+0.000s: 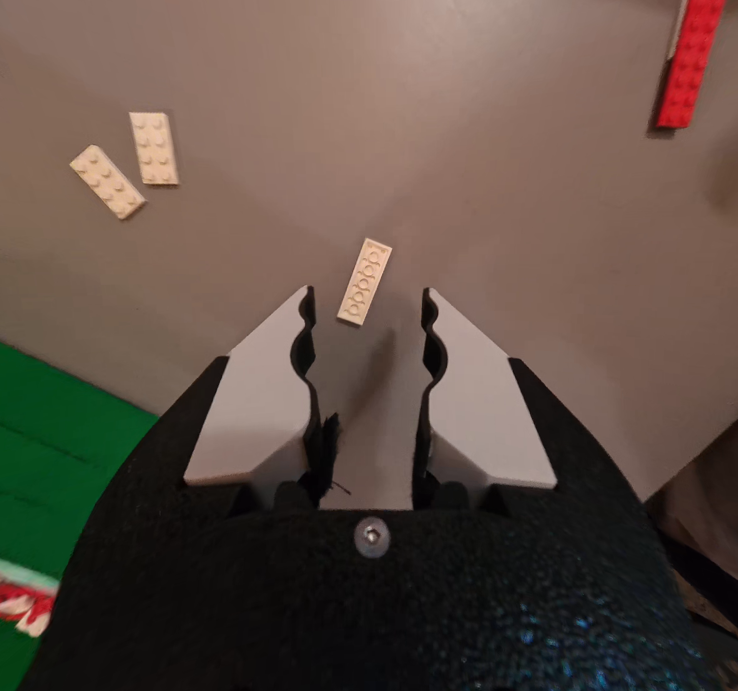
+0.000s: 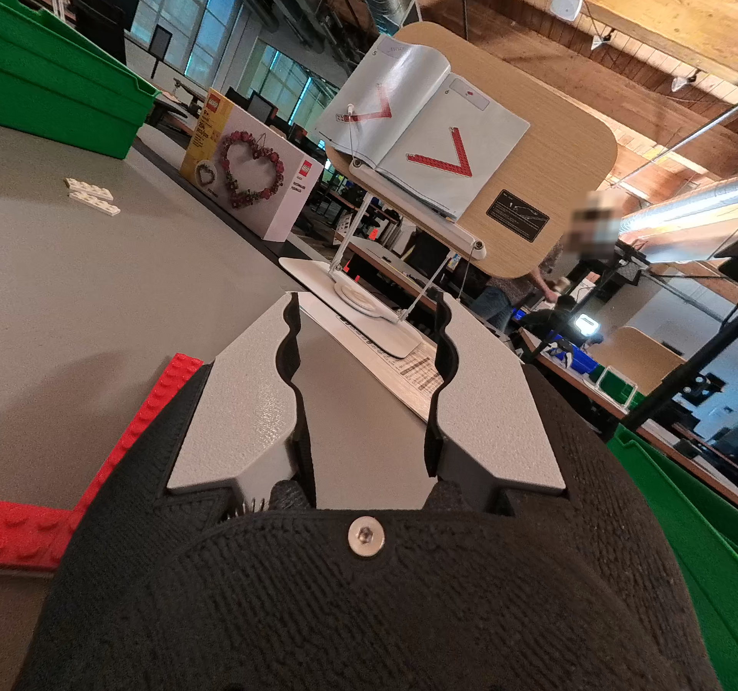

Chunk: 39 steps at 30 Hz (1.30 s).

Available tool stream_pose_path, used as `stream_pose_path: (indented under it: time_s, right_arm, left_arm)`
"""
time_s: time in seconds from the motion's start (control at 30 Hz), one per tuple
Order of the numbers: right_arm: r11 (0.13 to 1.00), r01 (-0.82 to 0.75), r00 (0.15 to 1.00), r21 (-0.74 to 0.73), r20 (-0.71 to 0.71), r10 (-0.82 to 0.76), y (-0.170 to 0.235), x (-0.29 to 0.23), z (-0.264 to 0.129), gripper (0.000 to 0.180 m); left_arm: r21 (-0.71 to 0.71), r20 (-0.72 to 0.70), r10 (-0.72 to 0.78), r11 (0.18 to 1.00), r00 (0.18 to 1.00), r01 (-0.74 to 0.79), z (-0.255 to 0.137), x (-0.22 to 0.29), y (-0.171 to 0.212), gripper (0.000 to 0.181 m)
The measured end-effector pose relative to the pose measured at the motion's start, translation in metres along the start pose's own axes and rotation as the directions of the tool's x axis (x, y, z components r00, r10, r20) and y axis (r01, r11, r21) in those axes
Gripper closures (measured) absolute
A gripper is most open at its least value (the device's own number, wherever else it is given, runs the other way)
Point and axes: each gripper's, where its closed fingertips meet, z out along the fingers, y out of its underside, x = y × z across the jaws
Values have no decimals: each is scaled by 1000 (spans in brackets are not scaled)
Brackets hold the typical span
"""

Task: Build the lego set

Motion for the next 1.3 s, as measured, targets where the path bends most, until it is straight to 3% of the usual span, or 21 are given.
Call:
stream_pose_path:
  time_s: [0.1,0.2,0.4,0.53,0.67,0.8,1.03,1.3]
  right_arm:
    - [1000,-1,1000,0,-2,1,0,1,0,113]
    - [1000,3,1000,-2,-1,-3,0,0,0,113]
    - [1000,25,1000,-15,-4,-25,2,-1,1,113]
    - [999,42,999,-28,-9,-42,4,-1,2,113]
    - [998,57,998,-39,-11,-57,6,-2,3,113]
    - [997,65,998,-41,-6,-65,6,-3,3,113]
    - [997,69,998,-41,0,-69,6,-4,3,112]
    - [997,62,998,-35,4,-62,5,-4,3,113]
  left_arm:
    - [109,43,-50,993,998,45,-42,-18,-12,132]
    - [238,86,-205,955,975,180,-90,-55,-14,138]
    - [349,154,-484,842,861,411,-141,-145,26,146]
    - [276,129,-655,744,744,608,-126,-191,65,144]
    - [194,80,-805,591,588,783,-98,-225,96,148]
    - [139,50,-880,474,472,869,-75,-241,112,148]
    - [87,77,-910,414,408,906,-48,-250,119,156]
    - [61,168,-909,396,382,916,-35,-255,126,152]
